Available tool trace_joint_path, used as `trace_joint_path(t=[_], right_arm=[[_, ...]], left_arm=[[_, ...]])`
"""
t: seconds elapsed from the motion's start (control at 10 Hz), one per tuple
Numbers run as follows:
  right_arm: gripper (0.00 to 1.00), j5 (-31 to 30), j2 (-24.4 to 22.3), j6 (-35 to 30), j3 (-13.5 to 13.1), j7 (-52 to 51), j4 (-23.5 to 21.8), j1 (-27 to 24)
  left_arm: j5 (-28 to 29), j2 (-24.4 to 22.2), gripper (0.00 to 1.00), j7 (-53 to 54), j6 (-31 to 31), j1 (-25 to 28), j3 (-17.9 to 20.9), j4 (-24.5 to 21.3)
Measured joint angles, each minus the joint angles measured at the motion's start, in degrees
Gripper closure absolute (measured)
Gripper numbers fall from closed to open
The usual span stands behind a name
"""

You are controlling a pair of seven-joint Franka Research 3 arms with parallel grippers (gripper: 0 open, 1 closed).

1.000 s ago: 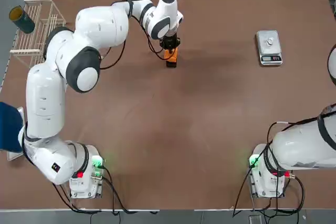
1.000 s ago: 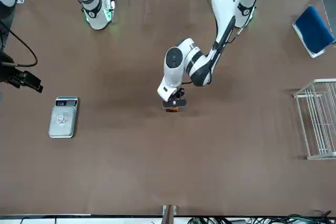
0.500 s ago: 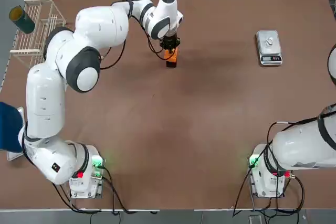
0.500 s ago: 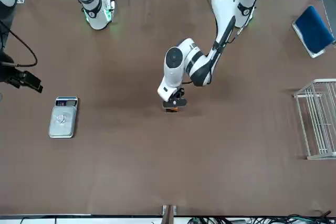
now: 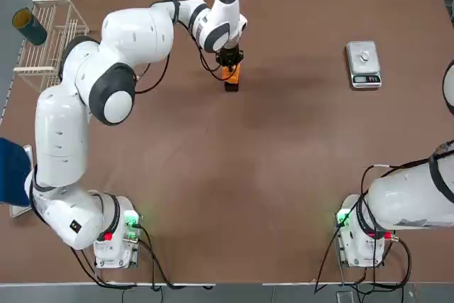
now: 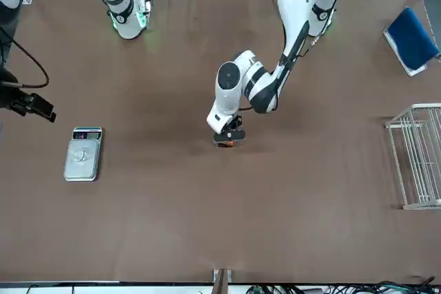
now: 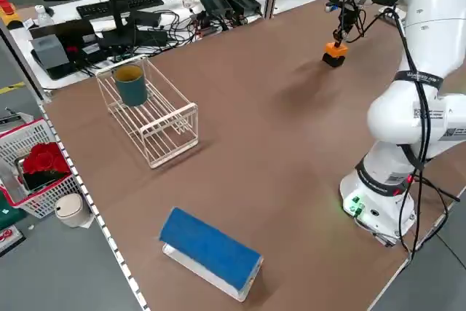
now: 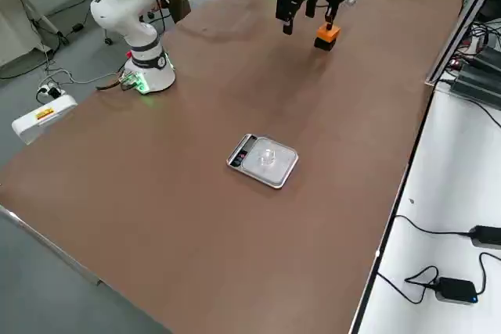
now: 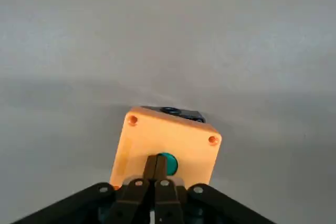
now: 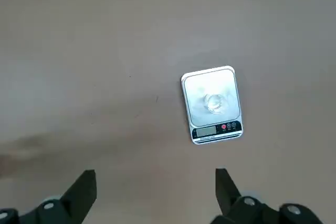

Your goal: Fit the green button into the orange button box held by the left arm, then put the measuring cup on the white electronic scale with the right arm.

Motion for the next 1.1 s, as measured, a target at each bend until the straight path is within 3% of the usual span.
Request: trace_joint_path(t=[1.1], right_arm=[[0.0,0.0,0.0,0.07,0.02,0.03,0.05,0.02]], left_arm=[[-0.15,-0.35,0.99,-0.09,-0.61,0.1,-0.01,0.66]])
